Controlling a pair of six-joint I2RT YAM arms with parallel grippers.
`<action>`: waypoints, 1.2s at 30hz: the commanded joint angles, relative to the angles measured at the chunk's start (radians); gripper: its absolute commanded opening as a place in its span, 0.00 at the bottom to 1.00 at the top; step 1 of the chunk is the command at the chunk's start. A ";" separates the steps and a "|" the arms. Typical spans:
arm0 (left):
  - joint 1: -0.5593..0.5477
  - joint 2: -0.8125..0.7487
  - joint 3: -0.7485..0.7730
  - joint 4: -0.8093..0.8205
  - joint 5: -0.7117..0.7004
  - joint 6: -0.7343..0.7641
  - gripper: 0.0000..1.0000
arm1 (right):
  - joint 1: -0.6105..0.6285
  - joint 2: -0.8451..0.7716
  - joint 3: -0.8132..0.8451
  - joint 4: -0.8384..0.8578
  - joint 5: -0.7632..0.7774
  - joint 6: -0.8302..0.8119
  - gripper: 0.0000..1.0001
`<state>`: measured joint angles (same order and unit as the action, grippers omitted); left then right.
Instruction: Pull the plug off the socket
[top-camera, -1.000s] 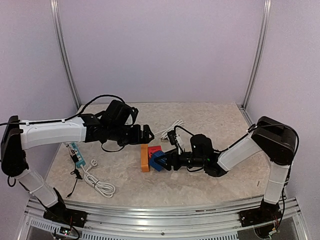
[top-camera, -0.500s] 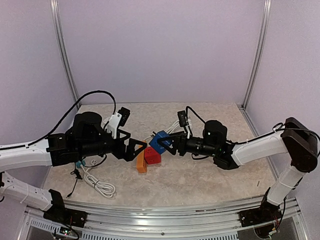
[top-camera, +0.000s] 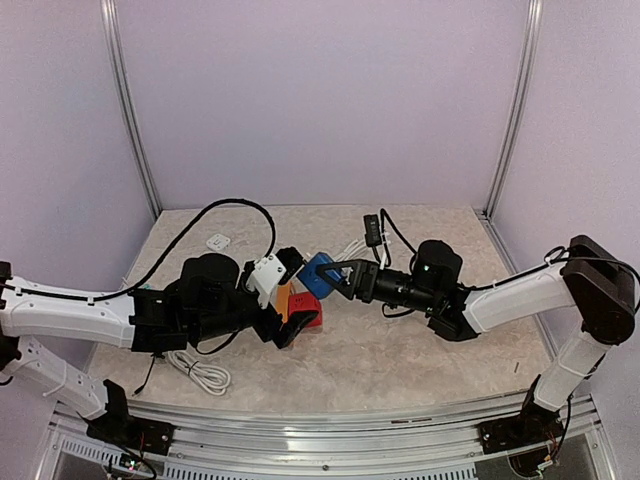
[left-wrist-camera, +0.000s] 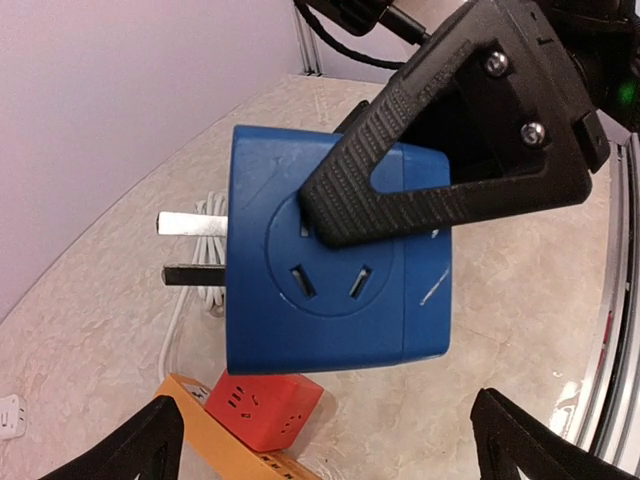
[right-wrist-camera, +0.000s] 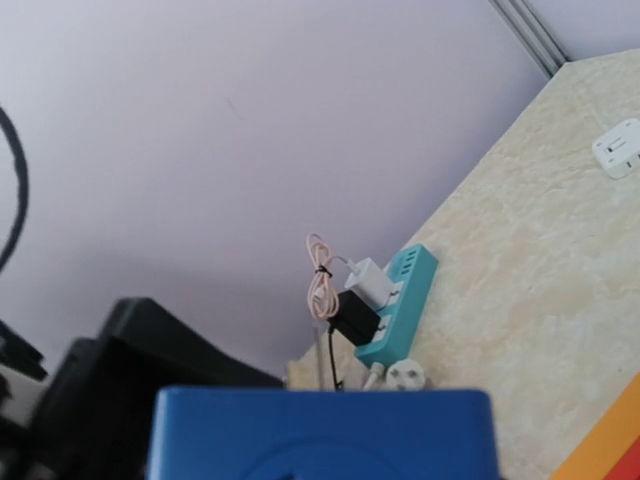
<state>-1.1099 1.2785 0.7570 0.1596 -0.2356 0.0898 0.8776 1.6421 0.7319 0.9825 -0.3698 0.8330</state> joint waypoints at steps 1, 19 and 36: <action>-0.022 0.056 0.028 0.077 -0.092 0.089 0.97 | 0.015 0.016 -0.030 0.087 0.010 0.064 0.00; -0.057 0.172 0.097 0.138 -0.201 0.122 0.73 | 0.042 0.076 -0.050 0.157 0.028 0.132 0.04; 0.010 0.115 0.059 0.089 -0.214 0.002 0.45 | -0.001 0.014 -0.045 0.041 0.020 0.083 0.74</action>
<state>-1.1488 1.4384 0.8261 0.2508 -0.4099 0.1642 0.9005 1.7023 0.6907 1.0527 -0.3378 0.9604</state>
